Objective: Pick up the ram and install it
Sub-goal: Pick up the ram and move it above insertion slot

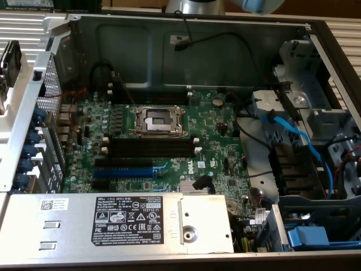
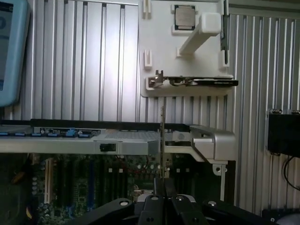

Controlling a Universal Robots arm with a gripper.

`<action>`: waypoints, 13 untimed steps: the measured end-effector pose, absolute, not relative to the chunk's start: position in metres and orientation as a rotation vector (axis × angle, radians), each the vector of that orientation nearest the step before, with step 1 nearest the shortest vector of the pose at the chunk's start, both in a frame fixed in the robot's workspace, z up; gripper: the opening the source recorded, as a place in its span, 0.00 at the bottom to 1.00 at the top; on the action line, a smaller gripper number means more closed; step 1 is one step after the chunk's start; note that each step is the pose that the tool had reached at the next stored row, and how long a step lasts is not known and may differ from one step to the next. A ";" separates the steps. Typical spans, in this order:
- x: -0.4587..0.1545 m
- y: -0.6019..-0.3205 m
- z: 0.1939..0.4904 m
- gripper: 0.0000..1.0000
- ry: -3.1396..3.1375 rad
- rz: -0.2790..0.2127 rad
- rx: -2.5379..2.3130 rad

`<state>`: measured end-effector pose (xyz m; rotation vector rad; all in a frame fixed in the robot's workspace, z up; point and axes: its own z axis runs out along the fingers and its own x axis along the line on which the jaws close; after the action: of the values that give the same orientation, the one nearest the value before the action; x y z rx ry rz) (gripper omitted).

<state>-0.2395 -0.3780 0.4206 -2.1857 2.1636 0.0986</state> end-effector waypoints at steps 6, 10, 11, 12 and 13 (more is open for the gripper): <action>-0.216 -0.378 0.421 0.12 2.174 0.078 -2.195; -0.198 -0.378 0.421 0.12 2.183 0.061 -2.204; -0.193 -0.378 0.421 0.12 2.185 0.055 -2.207; -0.189 -0.378 0.421 0.12 2.188 0.051 -2.209; -0.185 -0.378 0.421 0.12 2.189 0.047 -2.211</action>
<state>-0.1849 -0.3780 0.4207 -2.2107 2.1894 0.0469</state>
